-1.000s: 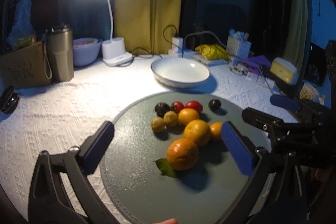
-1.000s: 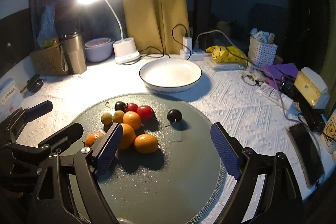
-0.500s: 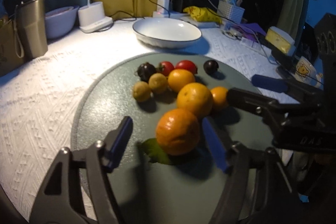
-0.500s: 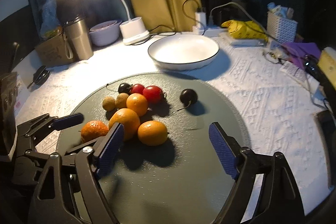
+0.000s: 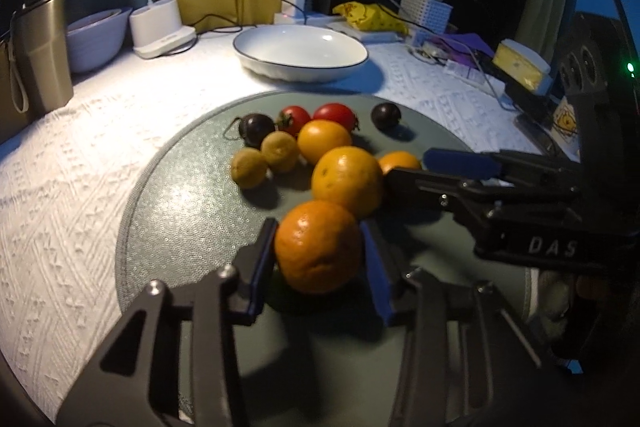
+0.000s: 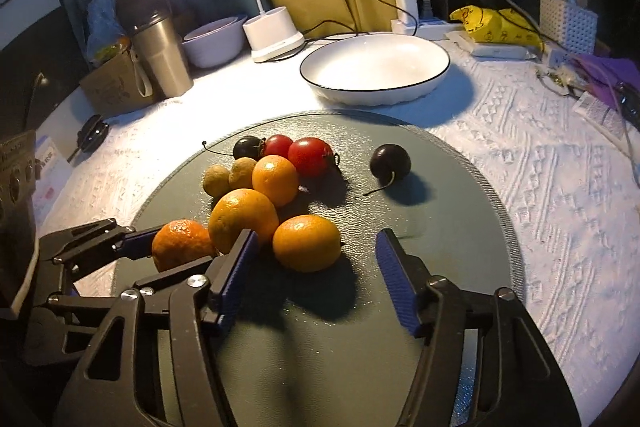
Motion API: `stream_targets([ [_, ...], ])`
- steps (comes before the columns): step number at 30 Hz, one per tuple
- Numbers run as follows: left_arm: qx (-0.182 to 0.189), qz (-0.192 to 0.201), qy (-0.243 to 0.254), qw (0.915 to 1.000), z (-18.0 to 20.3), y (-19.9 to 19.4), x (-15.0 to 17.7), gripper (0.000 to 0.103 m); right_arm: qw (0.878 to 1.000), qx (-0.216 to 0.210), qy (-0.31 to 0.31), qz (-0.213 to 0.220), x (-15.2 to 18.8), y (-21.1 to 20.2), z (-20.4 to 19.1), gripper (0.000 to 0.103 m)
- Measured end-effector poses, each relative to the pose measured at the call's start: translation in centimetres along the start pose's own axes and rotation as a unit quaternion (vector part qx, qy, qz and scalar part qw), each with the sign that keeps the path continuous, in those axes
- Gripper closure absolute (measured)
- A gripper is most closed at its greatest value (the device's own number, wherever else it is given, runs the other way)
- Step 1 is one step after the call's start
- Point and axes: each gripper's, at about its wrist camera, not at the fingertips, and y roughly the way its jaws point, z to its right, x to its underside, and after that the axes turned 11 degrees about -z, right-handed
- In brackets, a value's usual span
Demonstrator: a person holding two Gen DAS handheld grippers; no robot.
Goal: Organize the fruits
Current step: 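Move the left tool to the large orange while the right tool approaches a small orange, then close the left tool on the large orange while the right tool grasps the small orange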
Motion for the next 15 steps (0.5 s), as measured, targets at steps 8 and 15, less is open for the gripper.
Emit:
stream_targets([
  [8, -0.003, 0.016, -0.008, 0.9998, -0.6, -1.3, -0.1, 0.061, 0.999, -0.041, 0.003, -0.001, -0.3, 0.1, -0.1, 0.060],
  [15, -0.005, 0.033, -0.009, 0.9994, -0.9, -2.5, -0.4, 0.061, 0.999, -0.039, -0.002, 0.009, -0.2, -0.3, -0.3, 0.088],
])
